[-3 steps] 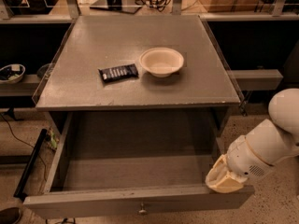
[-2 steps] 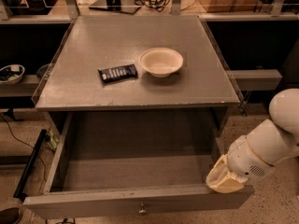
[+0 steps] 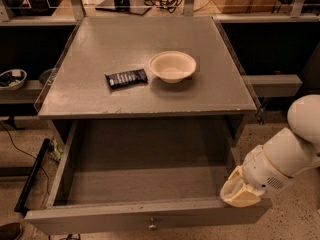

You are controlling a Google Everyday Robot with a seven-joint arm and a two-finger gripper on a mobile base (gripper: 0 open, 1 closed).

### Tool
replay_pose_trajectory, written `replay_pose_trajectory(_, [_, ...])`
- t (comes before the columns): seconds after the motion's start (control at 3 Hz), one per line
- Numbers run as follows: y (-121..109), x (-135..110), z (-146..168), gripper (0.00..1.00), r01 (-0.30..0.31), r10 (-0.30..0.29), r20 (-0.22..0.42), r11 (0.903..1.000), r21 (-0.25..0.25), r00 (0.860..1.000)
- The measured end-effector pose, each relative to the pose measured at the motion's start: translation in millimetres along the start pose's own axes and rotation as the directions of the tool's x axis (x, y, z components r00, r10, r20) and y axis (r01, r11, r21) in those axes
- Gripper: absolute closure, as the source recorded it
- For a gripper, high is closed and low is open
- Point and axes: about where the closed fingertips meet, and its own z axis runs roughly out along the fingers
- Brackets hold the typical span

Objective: Open top drawer

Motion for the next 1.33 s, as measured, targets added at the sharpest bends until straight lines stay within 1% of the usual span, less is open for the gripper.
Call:
replay_pose_trajectory(0.33, [0.0,0.0,0.0,0.29,0.000,0.000,0.000,1.0000,0.000,1.000])
replay_pose_trajectory(0.67, [0.0,0.0,0.0,0.00,0.000,0.000,0.000,1.0000,0.000,1.000])
replay_pose_trajectory(1.0, [1.9,1.3,1.7,0.00,-0.001,0.001,-0.005,1.0000,-0.010,1.000])
replay_pose_trajectory(1.33, [6.8,4.7,5.7,0.00,-0.004,0.003,-0.019,0.9994,-0.035,1.000])
